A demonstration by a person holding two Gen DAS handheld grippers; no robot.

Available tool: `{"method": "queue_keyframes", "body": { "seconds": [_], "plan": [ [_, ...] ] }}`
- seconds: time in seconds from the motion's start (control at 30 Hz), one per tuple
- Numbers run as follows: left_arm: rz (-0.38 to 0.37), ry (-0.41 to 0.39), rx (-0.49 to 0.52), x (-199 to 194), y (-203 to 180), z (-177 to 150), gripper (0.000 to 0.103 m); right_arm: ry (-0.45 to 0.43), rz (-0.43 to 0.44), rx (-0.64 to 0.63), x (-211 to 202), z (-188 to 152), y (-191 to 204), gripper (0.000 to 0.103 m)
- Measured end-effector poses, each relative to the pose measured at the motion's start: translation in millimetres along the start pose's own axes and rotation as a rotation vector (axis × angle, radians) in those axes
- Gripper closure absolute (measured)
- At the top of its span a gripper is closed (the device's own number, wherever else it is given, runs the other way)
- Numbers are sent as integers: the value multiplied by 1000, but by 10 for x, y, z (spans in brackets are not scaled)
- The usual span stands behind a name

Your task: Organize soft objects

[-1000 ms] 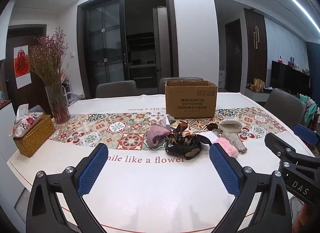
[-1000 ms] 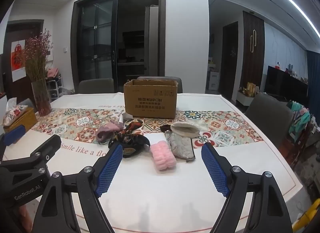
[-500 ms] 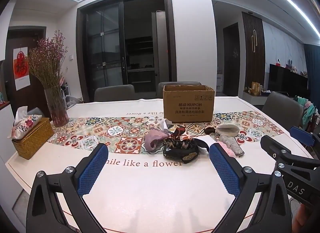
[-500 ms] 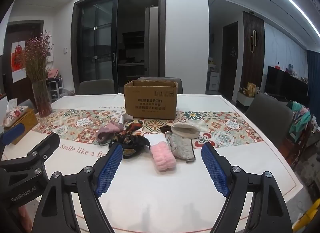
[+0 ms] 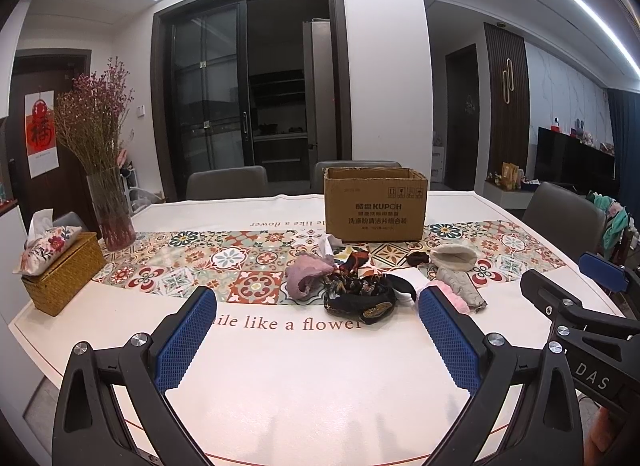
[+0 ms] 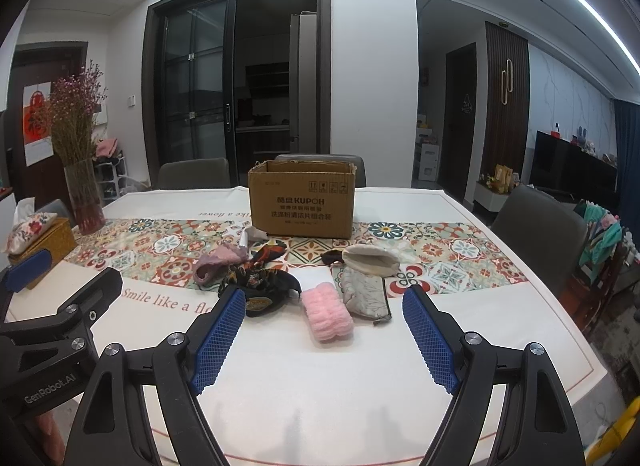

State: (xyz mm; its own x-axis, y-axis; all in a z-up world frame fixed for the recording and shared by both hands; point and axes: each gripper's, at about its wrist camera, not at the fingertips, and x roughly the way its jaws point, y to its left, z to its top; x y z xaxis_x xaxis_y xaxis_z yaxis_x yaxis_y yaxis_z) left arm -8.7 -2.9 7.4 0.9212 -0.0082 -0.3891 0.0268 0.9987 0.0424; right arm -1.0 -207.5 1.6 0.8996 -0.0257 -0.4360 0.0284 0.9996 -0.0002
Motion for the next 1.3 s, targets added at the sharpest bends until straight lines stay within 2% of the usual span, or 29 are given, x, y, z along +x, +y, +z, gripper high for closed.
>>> {"method": "queue_keyframes", "body": {
  "seconds": [1.3],
  "plan": [
    [11, 1, -1, 34, 13, -19, 0, -3, 2, -1, -20, 6, -6, 21]
  ]
}}
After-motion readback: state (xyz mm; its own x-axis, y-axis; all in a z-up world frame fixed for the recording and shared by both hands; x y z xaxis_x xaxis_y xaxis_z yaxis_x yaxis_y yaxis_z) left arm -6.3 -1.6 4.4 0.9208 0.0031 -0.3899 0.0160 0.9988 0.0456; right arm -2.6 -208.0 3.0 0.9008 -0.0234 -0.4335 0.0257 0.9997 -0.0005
